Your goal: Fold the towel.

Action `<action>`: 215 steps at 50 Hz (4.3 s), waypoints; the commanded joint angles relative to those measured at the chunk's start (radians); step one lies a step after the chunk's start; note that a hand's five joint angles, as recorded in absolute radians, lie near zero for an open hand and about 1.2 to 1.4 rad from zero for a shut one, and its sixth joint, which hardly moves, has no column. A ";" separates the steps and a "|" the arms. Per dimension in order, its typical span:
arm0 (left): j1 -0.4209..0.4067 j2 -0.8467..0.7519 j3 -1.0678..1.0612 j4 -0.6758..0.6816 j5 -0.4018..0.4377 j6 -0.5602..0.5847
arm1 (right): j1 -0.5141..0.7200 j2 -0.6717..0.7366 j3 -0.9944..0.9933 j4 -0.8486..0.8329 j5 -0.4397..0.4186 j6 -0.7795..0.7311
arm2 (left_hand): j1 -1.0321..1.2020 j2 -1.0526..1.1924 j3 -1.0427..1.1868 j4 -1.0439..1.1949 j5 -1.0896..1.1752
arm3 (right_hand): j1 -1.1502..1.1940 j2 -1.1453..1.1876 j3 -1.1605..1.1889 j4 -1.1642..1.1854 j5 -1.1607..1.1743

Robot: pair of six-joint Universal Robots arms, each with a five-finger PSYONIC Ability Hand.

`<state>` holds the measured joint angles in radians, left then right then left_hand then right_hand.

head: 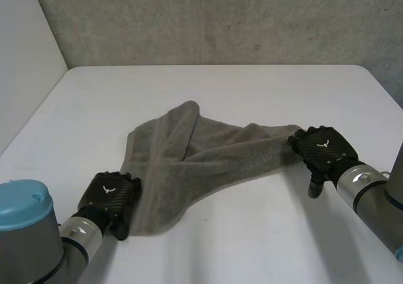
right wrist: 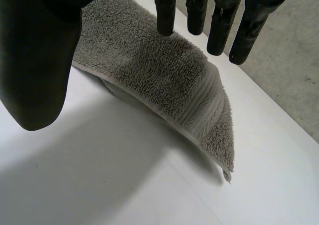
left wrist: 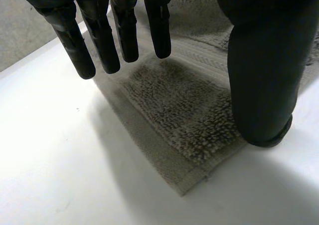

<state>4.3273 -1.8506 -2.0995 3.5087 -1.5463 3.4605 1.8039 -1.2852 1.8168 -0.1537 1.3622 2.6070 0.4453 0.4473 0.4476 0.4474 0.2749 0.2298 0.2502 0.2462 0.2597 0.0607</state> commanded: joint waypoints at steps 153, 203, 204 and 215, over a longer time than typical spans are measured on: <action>0.117 -0.159 0.644 -0.340 0.097 -0.376 | -0.107 0.117 -0.448 0.294 -0.001 0.091 | 0.951 0.949 0.949 0.949 0.947 | 0.233 0.213 0.217 0.203 0.228; 0.114 -0.153 0.613 -0.295 0.095 -0.379 | -0.262 0.262 -0.158 -0.122 -0.167 -0.117 | 0.951 0.949 0.949 0.949 0.947 | 0.234 0.213 0.218 0.204 0.228; 0.114 -0.154 0.613 -0.289 0.095 -0.379 | -0.262 0.262 -0.159 -0.122 -0.167 -0.117 | 0.951 0.949 0.949 0.949 0.947 | 0.234 0.213 0.218 0.204 0.228; 0.114 -0.159 0.613 -0.283 0.097 -0.379 | -0.207 0.336 -0.251 -0.122 -0.137 -0.120 | 0.951 0.949 0.949 0.949 0.947 | 0.237 0.216 0.221 0.207 0.231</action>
<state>4.4409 -2.0074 -1.4867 3.2253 -1.4510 3.0821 1.5754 -0.9768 1.5991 -0.2767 1.2211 2.4885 1.1848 1.2175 1.2168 1.2192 1.0234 0.4635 0.4845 0.4738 0.4713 0.2876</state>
